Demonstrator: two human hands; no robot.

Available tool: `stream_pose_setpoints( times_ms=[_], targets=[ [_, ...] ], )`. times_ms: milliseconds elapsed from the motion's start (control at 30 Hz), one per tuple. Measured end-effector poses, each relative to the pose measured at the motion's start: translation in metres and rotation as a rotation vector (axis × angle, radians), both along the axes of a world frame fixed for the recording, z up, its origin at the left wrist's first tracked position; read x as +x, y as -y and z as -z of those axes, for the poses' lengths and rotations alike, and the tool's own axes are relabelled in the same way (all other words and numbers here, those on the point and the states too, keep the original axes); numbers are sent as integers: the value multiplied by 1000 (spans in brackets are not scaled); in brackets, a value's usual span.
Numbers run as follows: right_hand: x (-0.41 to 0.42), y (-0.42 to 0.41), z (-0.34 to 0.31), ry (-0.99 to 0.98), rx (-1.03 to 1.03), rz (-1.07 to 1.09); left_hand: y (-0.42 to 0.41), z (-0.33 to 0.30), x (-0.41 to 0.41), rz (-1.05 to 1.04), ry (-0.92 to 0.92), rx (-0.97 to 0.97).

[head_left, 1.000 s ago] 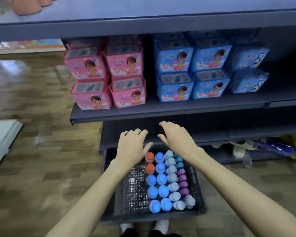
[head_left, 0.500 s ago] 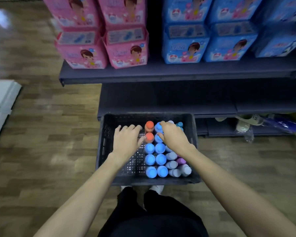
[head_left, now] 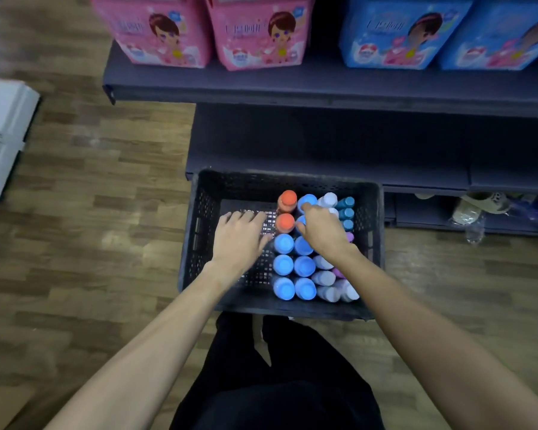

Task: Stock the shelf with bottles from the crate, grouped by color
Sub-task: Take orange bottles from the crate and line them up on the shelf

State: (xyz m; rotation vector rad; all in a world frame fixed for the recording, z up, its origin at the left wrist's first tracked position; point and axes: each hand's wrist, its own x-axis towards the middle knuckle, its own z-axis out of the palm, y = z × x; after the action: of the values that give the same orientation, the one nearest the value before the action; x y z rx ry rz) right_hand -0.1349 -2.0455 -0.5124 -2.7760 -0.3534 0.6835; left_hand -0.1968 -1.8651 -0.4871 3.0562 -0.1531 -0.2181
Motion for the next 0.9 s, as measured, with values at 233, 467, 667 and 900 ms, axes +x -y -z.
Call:
stream_pose_setpoints(
  times_ms=[233, 467, 667, 900],
  targets=[
    [20, -15, 47, -15, -37, -40, -11, 23, 10, -37, -90, -35],
    [55, -35, 109, 8, -62, 9, -24, 60, 29, -59, -97, -55],
    [67, -48, 133, 125, -177, -39, -28, 82, 40, -58, -90, -88],
    [71, -51, 145, 169, -204, -54, -33, 96, 32, -60, -131, -126]
  ],
)
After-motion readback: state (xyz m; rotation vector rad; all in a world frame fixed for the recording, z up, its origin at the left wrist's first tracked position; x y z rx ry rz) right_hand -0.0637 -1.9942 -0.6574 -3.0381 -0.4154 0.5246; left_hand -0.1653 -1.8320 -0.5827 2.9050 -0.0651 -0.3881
